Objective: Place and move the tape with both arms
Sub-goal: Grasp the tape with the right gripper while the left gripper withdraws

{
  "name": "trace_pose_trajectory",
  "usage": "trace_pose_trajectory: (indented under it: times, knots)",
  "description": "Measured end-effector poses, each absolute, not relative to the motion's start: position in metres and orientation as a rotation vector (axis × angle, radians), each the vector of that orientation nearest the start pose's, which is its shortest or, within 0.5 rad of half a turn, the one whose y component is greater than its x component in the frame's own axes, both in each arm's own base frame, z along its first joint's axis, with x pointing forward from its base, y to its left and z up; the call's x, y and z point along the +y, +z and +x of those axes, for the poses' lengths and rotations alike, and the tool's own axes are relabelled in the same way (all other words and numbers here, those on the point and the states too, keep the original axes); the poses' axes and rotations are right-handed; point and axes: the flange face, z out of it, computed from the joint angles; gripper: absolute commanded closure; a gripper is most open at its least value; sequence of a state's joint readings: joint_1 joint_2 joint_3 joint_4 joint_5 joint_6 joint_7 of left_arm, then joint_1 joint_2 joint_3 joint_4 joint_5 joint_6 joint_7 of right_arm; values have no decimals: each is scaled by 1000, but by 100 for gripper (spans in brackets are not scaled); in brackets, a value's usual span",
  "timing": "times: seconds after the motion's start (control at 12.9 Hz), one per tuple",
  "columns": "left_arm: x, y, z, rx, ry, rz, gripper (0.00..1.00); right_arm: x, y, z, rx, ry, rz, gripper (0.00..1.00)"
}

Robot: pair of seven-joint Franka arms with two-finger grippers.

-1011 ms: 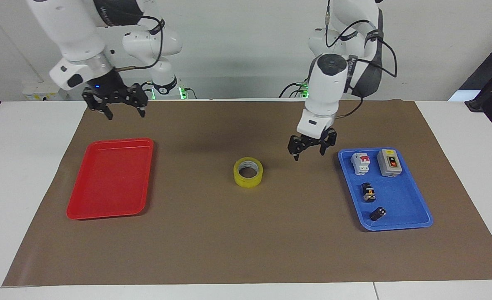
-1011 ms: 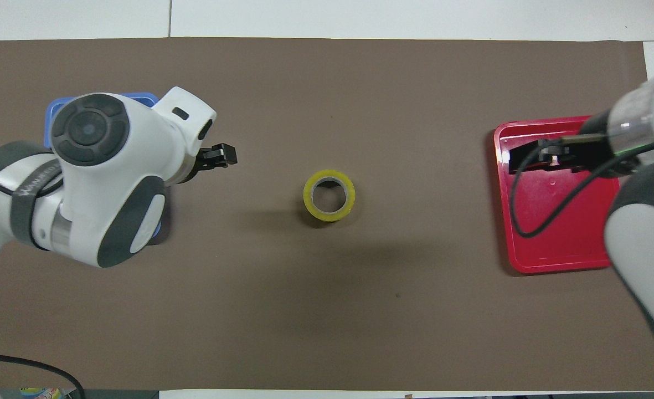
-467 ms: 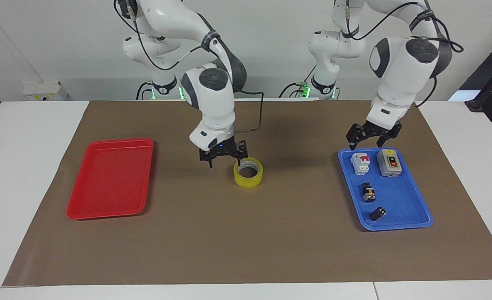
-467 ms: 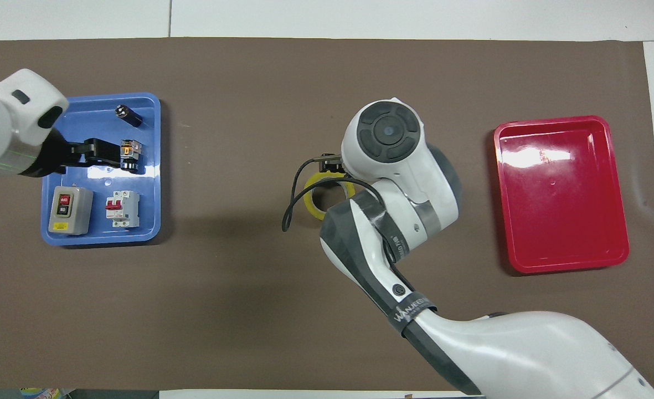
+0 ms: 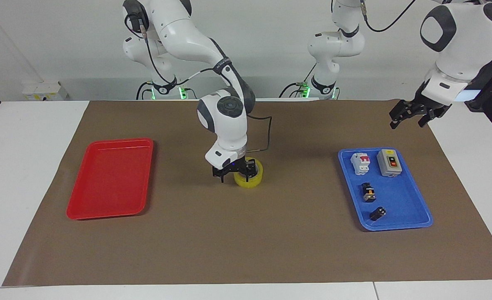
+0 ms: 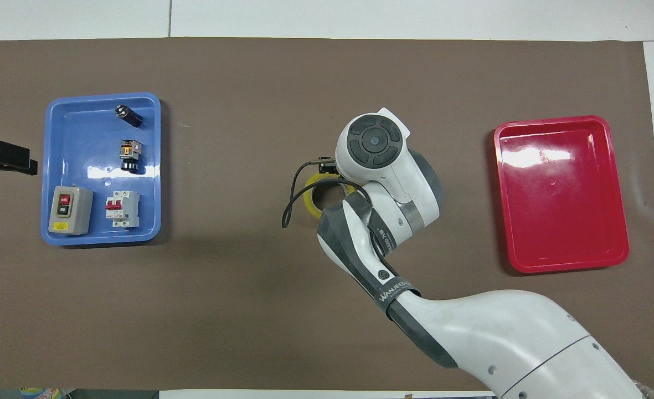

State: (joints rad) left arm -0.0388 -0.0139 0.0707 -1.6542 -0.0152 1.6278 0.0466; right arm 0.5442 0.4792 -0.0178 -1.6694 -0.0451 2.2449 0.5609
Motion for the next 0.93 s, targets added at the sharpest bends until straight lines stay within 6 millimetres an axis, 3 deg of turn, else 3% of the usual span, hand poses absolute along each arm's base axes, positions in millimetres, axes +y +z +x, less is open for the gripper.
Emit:
trace_pose_trajectory:
  times: [0.39,0.54,0.62,0.86,0.93]
  knots:
    - [13,611,540,34,124,-3161,0,359,324,570,-45,-107,-3129,16]
    - [10,613,537,43,133,-3162,0,356,318,565,-46,-86,-3138,26]
    - [8,613,536,48,135,-3161,0,354,315,562,-46,-75,-3142,37]
    - [7,614,536,50,132,-3162,0,352,312,558,-42,-61,-3145,96]
    - [7,614,536,52,131,-3162,0,352,312,558,-30,-54,-3136,100]
